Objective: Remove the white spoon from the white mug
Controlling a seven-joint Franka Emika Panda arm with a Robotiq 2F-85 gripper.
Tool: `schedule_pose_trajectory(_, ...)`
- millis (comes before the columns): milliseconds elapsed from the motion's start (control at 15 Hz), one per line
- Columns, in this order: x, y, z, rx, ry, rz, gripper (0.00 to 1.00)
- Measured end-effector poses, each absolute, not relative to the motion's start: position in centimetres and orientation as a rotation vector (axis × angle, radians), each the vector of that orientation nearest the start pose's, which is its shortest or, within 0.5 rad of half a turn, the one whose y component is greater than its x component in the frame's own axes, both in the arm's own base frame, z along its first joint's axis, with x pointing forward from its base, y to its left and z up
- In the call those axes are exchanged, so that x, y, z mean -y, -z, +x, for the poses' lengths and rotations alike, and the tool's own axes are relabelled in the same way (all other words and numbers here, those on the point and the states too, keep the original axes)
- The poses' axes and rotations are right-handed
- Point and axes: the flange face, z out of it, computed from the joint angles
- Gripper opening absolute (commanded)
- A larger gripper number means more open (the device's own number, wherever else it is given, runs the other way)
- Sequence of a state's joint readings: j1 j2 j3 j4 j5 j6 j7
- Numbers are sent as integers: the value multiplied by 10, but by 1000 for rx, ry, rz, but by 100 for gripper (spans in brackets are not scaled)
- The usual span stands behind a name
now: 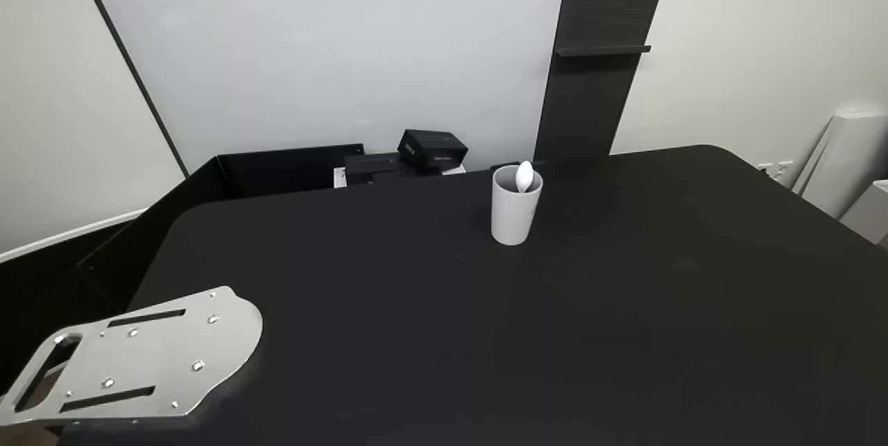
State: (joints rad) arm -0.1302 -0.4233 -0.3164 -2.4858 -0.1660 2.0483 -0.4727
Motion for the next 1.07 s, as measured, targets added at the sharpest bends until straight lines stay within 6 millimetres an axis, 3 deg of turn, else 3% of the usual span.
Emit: schedule_pose_trajectory(1067,189,-433,374,263,-26,-3133,100)
